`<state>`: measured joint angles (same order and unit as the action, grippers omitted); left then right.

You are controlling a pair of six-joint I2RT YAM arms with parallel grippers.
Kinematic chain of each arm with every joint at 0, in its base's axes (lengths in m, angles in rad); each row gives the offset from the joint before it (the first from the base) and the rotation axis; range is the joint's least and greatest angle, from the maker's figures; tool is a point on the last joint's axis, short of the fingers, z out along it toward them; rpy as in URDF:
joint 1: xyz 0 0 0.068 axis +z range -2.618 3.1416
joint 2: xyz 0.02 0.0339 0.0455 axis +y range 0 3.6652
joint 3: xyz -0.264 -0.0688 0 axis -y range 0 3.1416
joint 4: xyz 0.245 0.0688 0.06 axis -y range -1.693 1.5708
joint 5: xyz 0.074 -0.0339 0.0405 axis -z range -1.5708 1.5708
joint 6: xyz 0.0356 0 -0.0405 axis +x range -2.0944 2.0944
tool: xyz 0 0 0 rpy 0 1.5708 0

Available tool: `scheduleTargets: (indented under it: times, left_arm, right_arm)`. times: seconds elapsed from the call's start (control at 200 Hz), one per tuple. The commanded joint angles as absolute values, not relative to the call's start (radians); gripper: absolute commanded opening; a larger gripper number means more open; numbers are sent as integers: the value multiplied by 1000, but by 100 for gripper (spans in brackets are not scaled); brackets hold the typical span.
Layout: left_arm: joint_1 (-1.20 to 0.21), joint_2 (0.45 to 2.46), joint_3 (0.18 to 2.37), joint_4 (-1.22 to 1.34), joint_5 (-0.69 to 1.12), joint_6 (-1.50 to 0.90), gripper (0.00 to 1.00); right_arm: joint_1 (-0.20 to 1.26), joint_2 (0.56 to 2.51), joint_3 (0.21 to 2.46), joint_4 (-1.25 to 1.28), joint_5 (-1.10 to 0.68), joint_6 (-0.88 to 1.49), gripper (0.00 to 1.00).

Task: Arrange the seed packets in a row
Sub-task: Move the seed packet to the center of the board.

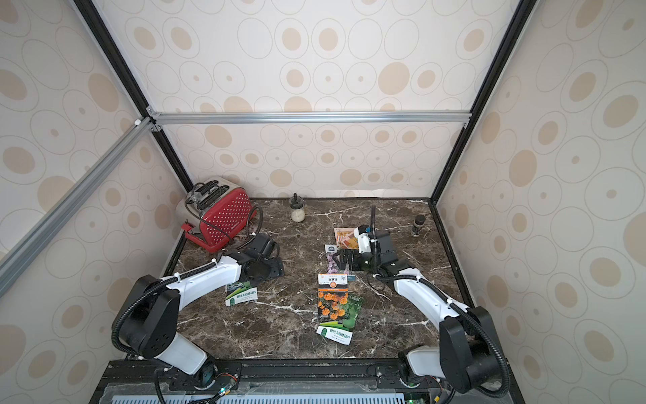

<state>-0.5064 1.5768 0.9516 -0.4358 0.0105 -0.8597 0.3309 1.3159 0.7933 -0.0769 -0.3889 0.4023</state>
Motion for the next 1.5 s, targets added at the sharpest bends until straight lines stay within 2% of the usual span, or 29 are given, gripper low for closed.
scheduleTargets:
  times: [0.0, 0.416, 0.781, 1.492]
  left_arm:
    - [-507, 1591, 931, -407, 42, -837, 83]
    - [-505, 1617, 812, -399, 86, -827, 83]
    - [-453, 1509, 702, -437, 58, -828, 83]
    - [-346, 1449, 712, -507, 7, -756, 84]
  right_arm:
    - [326, 1299, 793, -89, -387, 396, 100]
    - [325, 1313, 798, -94, -399, 390, 100]
    - [327, 1319, 792, -91, -408, 394, 100]
    - [325, 1273, 769, -117, -374, 381, 100]
